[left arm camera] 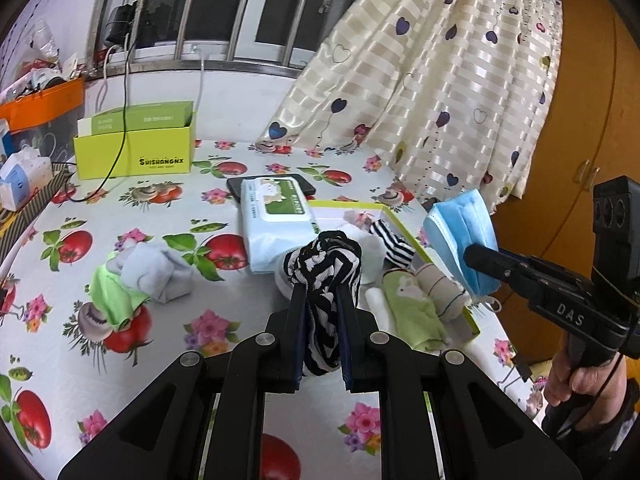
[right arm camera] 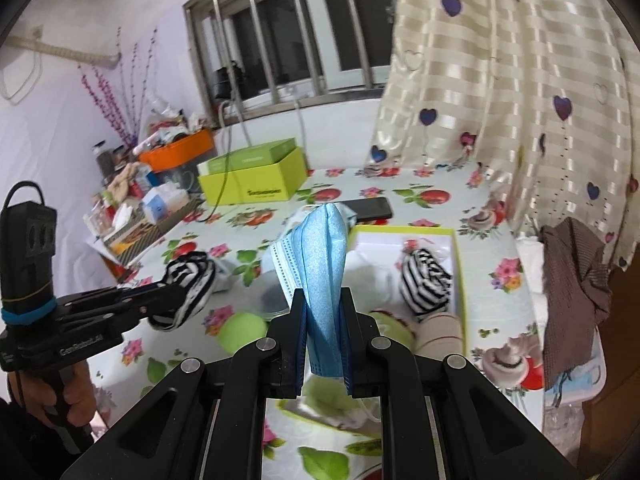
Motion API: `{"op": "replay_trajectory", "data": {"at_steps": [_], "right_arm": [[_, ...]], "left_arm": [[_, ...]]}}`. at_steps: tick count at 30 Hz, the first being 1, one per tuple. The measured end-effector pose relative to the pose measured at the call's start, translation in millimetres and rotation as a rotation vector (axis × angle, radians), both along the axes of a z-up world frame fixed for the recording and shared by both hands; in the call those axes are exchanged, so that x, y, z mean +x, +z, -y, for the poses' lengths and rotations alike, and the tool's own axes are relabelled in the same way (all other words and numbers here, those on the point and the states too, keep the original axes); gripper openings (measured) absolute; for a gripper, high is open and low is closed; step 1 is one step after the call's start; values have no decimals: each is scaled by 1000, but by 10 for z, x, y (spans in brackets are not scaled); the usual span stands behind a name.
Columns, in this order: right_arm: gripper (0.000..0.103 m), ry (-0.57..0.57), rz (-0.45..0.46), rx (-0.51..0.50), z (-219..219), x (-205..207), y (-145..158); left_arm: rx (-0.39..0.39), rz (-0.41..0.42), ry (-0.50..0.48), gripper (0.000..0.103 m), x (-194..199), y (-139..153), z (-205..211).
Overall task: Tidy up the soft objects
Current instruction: 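Carry the striped sock and blue mask over the white tray with both grippers, then lower the blue mask into the tray and open the right gripper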
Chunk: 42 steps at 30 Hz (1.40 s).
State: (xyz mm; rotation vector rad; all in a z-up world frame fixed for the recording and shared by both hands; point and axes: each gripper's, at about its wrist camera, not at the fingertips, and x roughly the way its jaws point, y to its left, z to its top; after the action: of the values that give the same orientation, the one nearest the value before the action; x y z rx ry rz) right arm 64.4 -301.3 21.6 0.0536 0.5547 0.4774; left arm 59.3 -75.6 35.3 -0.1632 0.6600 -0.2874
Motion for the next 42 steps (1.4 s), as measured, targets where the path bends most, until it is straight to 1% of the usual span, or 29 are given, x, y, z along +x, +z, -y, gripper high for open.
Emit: {"op": "replay_trajectory", "data": {"at_steps": [10, 17, 25, 28, 32, 35, 36, 37, 38, 40, 42], "right_arm": [[14, -58, -8, -1, 196, 196, -21], [14, -65, -40, -29, 214, 527, -112], [14, -78, -102, -92, 154, 995, -337], [14, -90, -142, -111, 144, 1166, -469], [15, -91, -186, -133, 115, 1287, -627], [27, -83, -215, -148, 94, 1332, -719], [33, -86, -220, -147, 96, 1327, -733], [36, -90, -216, -140, 117, 1308, -725], [38, -89, -209, -133, 129, 1284, -708], [45, -89, -181, -114, 168, 1210, -633], [47, -97, -151, -99, 211, 1124, -546]], "left_arm": [[0, -6, -23, 15, 100, -11, 103], [2, -13, -39, 15, 186, -30, 168], [6, -23, -40, 15, 266, -64, 207], [7, -26, -38, 15, 299, -69, 222], [13, -31, -43, 15, 345, -79, 264], [17, -36, -51, 15, 378, -85, 322], [18, -37, -55, 15, 388, -84, 346], [20, -38, -59, 15, 399, -82, 372], [22, -37, -61, 15, 407, -78, 396], [25, -39, -65, 15, 433, -74, 451], [29, -41, -67, 15, 466, -80, 510]]}}
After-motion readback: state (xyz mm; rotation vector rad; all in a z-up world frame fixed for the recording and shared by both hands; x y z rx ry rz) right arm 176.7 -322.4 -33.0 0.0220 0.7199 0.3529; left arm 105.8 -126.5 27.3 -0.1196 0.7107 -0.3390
